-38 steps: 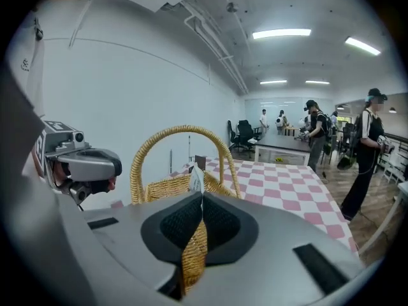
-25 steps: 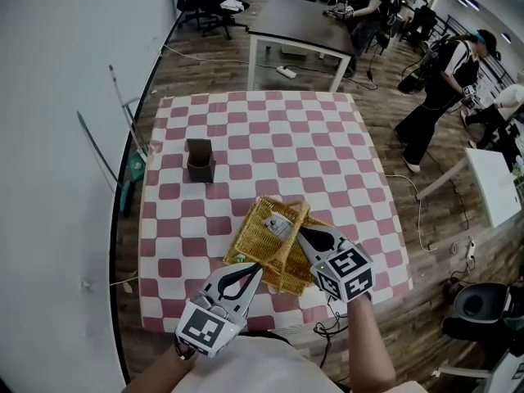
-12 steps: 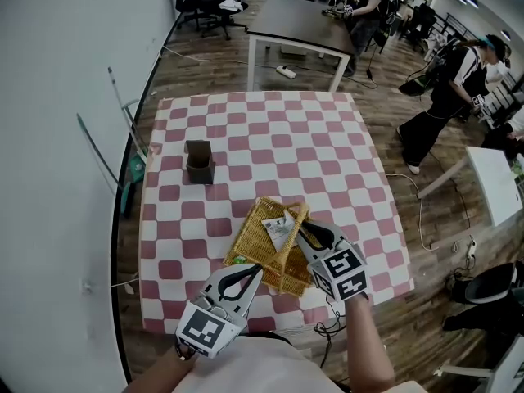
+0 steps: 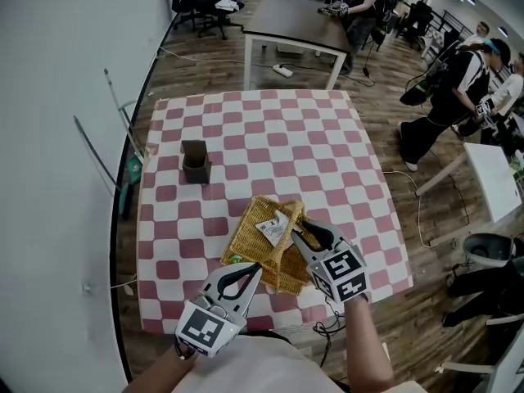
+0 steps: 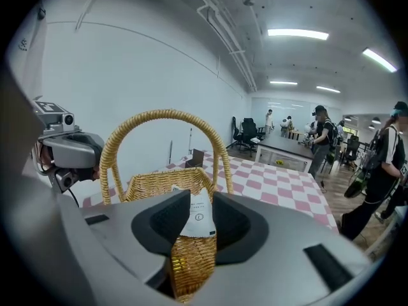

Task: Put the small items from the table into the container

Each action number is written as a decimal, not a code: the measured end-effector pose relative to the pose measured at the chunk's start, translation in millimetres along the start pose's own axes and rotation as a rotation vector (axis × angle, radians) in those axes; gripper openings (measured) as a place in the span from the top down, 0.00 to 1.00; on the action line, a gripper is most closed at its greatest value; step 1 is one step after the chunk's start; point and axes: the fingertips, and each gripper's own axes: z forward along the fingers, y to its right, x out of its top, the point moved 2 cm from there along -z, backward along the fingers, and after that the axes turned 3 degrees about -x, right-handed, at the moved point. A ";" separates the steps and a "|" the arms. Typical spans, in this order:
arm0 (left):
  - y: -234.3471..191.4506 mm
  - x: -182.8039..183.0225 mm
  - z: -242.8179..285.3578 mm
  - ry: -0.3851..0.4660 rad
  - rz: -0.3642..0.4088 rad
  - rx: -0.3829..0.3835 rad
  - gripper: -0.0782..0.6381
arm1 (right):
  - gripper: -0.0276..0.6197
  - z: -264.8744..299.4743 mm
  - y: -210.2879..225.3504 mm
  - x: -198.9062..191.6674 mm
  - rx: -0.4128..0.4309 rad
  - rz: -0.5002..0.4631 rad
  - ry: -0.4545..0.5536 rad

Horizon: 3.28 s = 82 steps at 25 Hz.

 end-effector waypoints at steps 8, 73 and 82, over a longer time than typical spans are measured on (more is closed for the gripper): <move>6.0 3.1 6.7 0.003 0.006 -0.017 0.88 | 0.87 -12.0 -5.3 -2.4 0.040 0.033 0.026; 73.0 -10.9 26.7 -0.006 0.061 -0.259 0.90 | 0.96 -164.1 -43.4 -51.5 -0.095 0.260 0.272; 72.8 -13.4 33.3 -0.001 0.090 -0.249 0.90 | 0.96 -159.5 -31.1 -63.8 -0.114 0.274 0.249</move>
